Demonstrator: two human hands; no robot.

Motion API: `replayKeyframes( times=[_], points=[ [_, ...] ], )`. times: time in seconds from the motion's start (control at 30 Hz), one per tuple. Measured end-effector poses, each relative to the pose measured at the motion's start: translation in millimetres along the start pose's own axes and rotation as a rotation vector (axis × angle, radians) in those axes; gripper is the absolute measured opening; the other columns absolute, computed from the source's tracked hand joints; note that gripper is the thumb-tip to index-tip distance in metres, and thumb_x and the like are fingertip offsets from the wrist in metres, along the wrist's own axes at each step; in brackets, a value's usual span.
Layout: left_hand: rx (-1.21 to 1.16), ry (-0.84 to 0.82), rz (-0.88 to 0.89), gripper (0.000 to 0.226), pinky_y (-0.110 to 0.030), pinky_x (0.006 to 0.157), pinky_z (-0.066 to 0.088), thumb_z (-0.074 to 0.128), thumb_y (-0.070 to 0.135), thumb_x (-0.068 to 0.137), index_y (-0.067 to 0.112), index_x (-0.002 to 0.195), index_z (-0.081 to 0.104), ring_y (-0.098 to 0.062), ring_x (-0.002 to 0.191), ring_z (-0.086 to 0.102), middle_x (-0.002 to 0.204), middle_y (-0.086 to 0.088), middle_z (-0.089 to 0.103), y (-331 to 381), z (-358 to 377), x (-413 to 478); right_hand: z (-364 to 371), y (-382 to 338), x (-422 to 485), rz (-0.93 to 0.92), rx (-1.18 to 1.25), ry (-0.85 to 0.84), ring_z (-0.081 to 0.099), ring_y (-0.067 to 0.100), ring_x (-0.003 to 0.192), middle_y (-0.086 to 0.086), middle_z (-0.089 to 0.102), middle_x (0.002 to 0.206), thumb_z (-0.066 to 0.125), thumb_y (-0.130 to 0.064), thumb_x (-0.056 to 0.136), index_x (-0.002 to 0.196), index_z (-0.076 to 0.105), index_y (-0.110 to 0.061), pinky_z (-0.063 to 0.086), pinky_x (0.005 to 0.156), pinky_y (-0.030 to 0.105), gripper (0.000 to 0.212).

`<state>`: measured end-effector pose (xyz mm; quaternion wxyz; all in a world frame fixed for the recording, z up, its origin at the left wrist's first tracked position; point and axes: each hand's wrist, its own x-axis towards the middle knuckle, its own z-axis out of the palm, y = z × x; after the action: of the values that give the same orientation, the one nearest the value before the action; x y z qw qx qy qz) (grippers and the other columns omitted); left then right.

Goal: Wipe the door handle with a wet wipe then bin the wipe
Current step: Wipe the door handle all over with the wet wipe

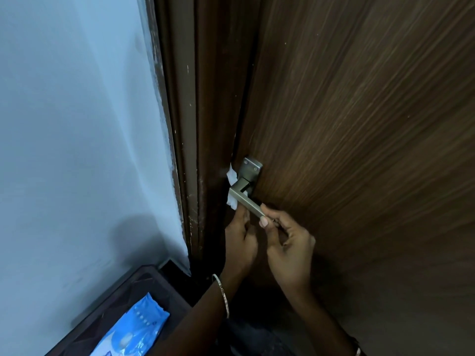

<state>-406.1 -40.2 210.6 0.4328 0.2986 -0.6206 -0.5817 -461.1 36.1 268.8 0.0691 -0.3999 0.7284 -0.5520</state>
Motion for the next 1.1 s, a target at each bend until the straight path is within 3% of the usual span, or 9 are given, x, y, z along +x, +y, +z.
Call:
replayKeyframes(
  times=[0.1, 0.23, 0.37, 0.43, 0.53, 0.6, 0.7, 0.87, 1.1],
  points=[
    [0.070, -0.046, 0.079, 0.035, -0.030, 0.078, 0.053, 0.050, 0.026, 0.097, 0.011, 0.128, 0.052, -0.012, 0.091, 0.068, 0.096, 0.002, 0.068, -4, 5, 2, 0, -1, 1, 0.008, 0.006, -0.006, 0.066, -0.007, 0.110, -0.012, 0.075, 0.113, 0.066, -0.005, 0.094, 0.119, 0.073, -0.015, 0.051, 0.089, 0.009, 0.027],
    [0.099, 0.022, 0.080, 0.037, -0.030, 0.068, 0.050, 0.055, 0.027, 0.089, 0.000, 0.113, 0.055, -0.014, 0.074, 0.064, 0.082, -0.003, 0.064, -4, 3, 20, -1, -2, 1, 0.010, 0.020, -0.006, 0.066, -0.007, 0.110, -0.014, 0.074, 0.113, 0.066, -0.004, 0.094, 0.118, 0.073, -0.014, 0.052, 0.090, 0.010, 0.027],
    [0.132, 0.029, 0.116, 0.035, -0.030, 0.067, 0.050, 0.051, 0.035, 0.092, 0.006, 0.110, 0.055, -0.016, 0.075, 0.064, 0.084, -0.003, 0.064, -7, 5, 14, 0, -1, 0, 0.017, 0.021, -0.005, 0.066, -0.007, 0.109, -0.012, 0.074, 0.113, 0.066, -0.005, 0.095, 0.119, 0.073, -0.014, 0.053, 0.091, 0.012, 0.027],
    [0.116, 0.000, 0.021, 0.036, -0.035, 0.069, 0.053, 0.045, 0.041, 0.098, 0.010, 0.113, 0.054, -0.015, 0.078, 0.065, 0.086, -0.001, 0.064, -10, 11, 6, 2, -1, 0, 0.015, 0.014, 0.003, 0.066, -0.006, 0.110, -0.010, 0.075, 0.114, 0.065, -0.006, 0.095, 0.119, 0.073, -0.014, 0.053, 0.091, 0.013, 0.027],
    [0.014, -0.073, -0.166, 0.060, -0.039, 0.077, 0.056, 0.037, 0.065, 0.094, 0.017, 0.125, 0.050, -0.013, 0.086, 0.066, 0.096, 0.003, 0.066, -9, 18, -5, 2, -1, 0, 0.021, 0.014, 0.000, 0.066, -0.007, 0.109, -0.013, 0.075, 0.113, 0.065, -0.007, 0.096, 0.119, 0.073, -0.016, 0.052, 0.091, 0.011, 0.026],
    [0.077, -0.076, -0.144, 0.066, -0.037, 0.082, 0.056, 0.034, 0.071, 0.092, 0.020, 0.132, 0.048, -0.010, 0.092, 0.066, 0.105, 0.002, 0.066, -11, 18, -7, 1, 0, 1, 0.013, 0.018, -0.002, 0.067, -0.007, 0.109, -0.013, 0.075, 0.112, 0.065, -0.007, 0.096, 0.119, 0.073, -0.015, 0.052, 0.090, 0.010, 0.026],
    [0.111, -0.022, -0.108, 0.048, -0.024, 0.077, 0.054, 0.037, 0.054, 0.099, 0.024, 0.134, 0.048, -0.005, 0.089, 0.066, 0.099, 0.006, 0.066, -9, 16, 1, 0, 1, 2, 0.002, 0.017, -0.002, 0.067, -0.006, 0.110, -0.012, 0.074, 0.113, 0.066, -0.005, 0.095, 0.118, 0.073, -0.013, 0.052, 0.090, 0.012, 0.026],
    [0.176, 0.054, 0.052, 0.054, -0.043, 0.071, 0.053, 0.048, 0.045, 0.091, -0.003, 0.115, 0.053, -0.024, 0.083, 0.064, 0.097, -0.016, 0.064, -3, 9, 15, 1, 1, 1, -0.001, 0.025, 0.002, 0.067, -0.006, 0.109, -0.010, 0.074, 0.113, 0.065, -0.002, 0.094, 0.118, 0.073, -0.011, 0.054, 0.090, 0.014, 0.026],
    [0.322, 0.207, 0.059, 0.013, -0.033, 0.060, 0.046, 0.052, -0.002, 0.089, 0.002, 0.100, 0.060, -0.019, 0.064, 0.060, 0.075, -0.007, 0.064, -5, -1, 21, -3, 4, 5, 0.014, 0.046, -0.051, 0.066, -0.005, 0.111, -0.009, 0.074, 0.114, 0.066, -0.004, 0.094, 0.118, 0.073, -0.010, 0.052, 0.091, 0.012, 0.026]
  ],
)
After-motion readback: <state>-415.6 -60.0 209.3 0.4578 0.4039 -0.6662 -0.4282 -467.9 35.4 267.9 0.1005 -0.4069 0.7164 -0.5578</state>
